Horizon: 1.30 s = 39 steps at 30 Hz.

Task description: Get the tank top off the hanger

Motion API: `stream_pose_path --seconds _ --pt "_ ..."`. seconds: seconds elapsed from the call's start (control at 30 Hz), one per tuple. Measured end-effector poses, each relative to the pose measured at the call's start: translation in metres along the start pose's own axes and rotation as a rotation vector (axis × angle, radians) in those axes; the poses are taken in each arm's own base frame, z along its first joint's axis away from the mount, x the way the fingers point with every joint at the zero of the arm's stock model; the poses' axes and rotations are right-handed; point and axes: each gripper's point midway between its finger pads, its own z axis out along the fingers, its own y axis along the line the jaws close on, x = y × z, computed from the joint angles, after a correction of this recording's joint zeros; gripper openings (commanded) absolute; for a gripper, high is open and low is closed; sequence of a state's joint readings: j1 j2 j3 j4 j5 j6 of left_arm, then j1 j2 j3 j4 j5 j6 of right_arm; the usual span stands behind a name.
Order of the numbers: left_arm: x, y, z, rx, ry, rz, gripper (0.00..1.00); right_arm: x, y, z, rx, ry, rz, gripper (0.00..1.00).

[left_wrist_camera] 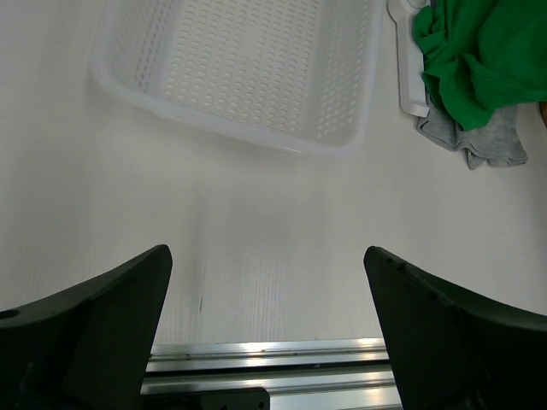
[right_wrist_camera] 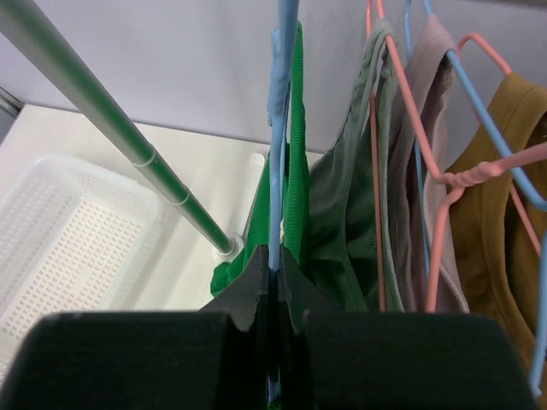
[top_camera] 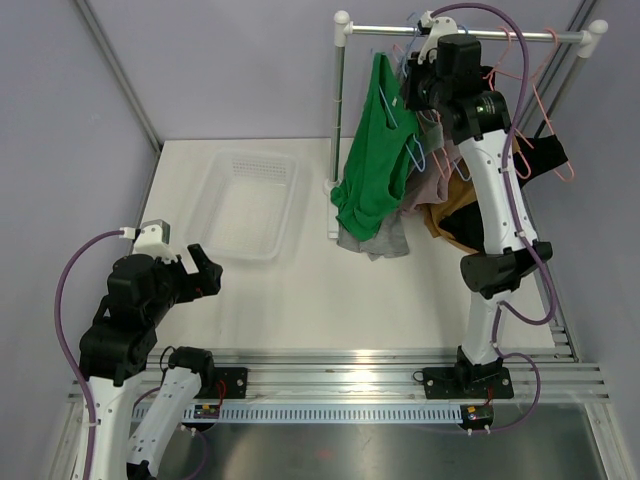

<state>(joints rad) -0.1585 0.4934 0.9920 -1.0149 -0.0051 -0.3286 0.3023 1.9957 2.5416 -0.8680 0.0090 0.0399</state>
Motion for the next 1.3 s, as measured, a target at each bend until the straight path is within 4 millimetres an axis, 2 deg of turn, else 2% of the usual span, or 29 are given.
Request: stream_pose_path --seconds 0.2,0.33,0.47,0.6,0.7,0.87,1.03,1.2,1.3 --pt "0.000 0.000 0.000 0.000 0.000 0.000 0.99 -0.029 0.003 -0.031 -0.007 -0.078 0.011 0.00" --pt "0.000 0.000 0.000 0.000 0.000 0.000 0.99 -0.043 0.005 -0.061 -0.013 -0.116 0.022 0.00" --pt "0.000 -0.001 0.000 0.006 0.001 0.000 0.99 -0.033 0.008 -0.100 -0.036 -0.101 0.042 0.00" --pt "-0.007 -0.009 -0.005 0.043 -0.011 0.000 0.99 -0.020 0.015 -0.151 -0.079 -0.097 0.069 0.00" --pt "-0.020 -0.024 -0.006 0.105 -0.025 0.002 0.99 -0.009 0.024 -0.195 -0.135 -0.097 0.085 0.00" --pt "-0.043 -0.055 0.004 0.233 -0.019 -0.001 0.99 0.018 0.039 -0.267 -0.237 -0.095 0.102 0.00" --pt "-0.062 -0.104 0.012 0.383 0.009 0.039 0.99 0.040 0.050 -0.328 -0.318 -0.108 0.116 0.00" --pt "-0.077 -0.168 -0.002 0.566 -0.016 0.117 0.99 0.054 0.059 -0.379 -0.388 -0.137 0.130 0.00" --pt "-0.080 -0.209 -0.025 0.718 -0.065 0.158 0.99 0.065 0.064 -0.393 -0.424 -0.129 0.140 0.00"
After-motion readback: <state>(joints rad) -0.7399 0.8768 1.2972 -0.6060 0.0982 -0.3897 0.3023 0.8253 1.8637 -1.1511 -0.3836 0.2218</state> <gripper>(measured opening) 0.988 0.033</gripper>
